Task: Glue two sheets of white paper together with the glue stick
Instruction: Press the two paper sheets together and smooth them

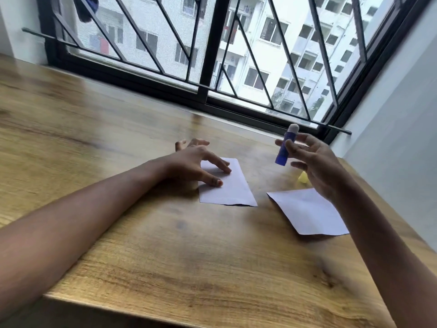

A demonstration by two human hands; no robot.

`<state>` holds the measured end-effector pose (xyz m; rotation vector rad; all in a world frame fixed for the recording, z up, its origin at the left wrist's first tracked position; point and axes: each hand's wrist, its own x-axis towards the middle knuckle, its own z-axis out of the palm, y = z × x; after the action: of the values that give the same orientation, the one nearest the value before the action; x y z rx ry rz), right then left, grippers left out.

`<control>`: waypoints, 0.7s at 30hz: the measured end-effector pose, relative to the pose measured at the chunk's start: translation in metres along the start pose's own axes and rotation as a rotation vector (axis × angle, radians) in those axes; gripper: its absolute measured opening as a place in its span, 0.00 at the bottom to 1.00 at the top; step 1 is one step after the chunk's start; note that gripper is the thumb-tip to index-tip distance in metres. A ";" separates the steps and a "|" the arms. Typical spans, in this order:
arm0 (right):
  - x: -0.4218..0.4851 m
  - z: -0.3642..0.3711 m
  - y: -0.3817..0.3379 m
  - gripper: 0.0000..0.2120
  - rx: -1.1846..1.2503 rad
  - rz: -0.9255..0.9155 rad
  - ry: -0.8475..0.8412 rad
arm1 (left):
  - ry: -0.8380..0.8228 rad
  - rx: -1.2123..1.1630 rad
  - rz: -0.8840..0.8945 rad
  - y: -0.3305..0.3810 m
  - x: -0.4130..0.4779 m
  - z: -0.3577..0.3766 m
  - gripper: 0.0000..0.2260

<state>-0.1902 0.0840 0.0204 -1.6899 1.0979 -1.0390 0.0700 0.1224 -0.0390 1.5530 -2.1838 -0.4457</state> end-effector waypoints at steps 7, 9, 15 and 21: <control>0.062 0.011 0.022 0.11 -0.209 -0.036 0.145 | -0.013 -0.024 0.026 -0.004 0.000 0.000 0.19; 0.070 0.019 0.029 0.13 -0.284 -0.023 0.173 | -0.012 -0.033 0.026 -0.005 0.000 0.000 0.20; 0.075 0.032 0.043 0.16 -0.339 0.016 0.193 | -0.010 -0.019 0.033 -0.005 0.001 -0.001 0.16; 0.070 0.030 0.042 0.19 -0.423 0.042 0.185 | -0.017 -0.004 0.052 -0.006 0.001 -0.001 0.15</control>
<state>-0.1531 0.0131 -0.0145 -1.9135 1.5517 -1.0004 0.0751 0.1196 -0.0407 1.4921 -2.2293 -0.4480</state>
